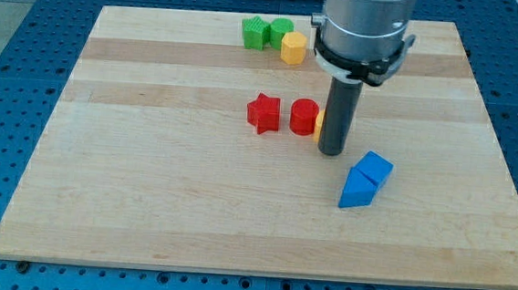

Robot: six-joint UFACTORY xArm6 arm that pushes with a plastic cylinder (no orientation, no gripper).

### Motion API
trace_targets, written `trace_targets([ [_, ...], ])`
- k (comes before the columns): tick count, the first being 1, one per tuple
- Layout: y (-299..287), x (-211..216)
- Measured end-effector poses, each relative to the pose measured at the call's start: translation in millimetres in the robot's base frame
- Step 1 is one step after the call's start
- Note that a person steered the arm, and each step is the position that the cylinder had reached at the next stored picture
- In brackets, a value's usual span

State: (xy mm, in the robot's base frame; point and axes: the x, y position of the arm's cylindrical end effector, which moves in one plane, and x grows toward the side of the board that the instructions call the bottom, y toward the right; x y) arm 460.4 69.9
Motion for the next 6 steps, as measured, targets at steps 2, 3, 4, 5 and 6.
trace_targets([
  [2,-5.7,-22.7],
  [3,12.5,-22.7],
  [4,32.7,-22.7],
  [5,49.9,-24.5],
  [6,50.3,-39.2],
])
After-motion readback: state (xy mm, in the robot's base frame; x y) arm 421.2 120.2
